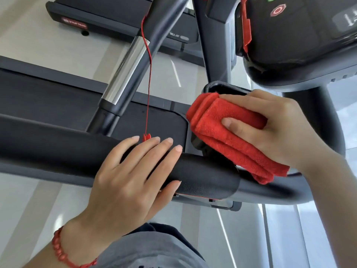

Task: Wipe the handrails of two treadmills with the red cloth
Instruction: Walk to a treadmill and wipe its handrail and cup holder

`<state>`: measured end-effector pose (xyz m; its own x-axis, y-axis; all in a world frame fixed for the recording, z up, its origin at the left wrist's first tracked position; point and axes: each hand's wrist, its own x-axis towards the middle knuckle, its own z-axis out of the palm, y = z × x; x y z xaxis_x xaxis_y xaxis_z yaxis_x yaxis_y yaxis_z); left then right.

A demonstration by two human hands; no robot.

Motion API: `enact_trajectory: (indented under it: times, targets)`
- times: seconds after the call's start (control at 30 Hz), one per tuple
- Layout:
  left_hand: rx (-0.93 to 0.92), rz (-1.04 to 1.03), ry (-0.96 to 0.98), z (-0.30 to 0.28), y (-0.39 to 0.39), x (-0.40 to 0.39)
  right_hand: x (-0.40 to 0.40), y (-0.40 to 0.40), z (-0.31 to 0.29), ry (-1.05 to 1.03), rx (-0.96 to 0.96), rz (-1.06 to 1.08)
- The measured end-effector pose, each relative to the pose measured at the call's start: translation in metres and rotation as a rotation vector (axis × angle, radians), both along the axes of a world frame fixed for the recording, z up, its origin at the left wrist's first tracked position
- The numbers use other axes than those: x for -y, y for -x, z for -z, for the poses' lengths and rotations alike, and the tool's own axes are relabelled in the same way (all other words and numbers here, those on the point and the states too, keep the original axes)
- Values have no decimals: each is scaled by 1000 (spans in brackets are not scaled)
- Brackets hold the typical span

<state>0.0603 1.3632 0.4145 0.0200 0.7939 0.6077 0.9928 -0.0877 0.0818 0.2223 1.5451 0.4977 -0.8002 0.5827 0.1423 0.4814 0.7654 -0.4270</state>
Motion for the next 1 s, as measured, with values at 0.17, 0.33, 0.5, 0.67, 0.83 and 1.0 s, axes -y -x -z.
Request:
enact_trajectory:
  times: [0.17,0.33,0.5,0.67,0.83,1.0]
  targets:
    - [16,-8,-36,1,-2,-2,-13,20,0,-65,14,67]
    - [10,2,-60,3,-1,-3,5,9,-1,-87,49,20]
    - [0,-1,-68,3,-1,-4,-9,23,0,-55,29,84]
    - [4,1,-82,4,-1,-6,-17,31,4,-90,27,144]
    - [10,1,-92,6,-1,-8,-2,12,0,-124,33,63]
    - [4,2,-98,7,-1,-9,10,-17,6,-174,-39,88]
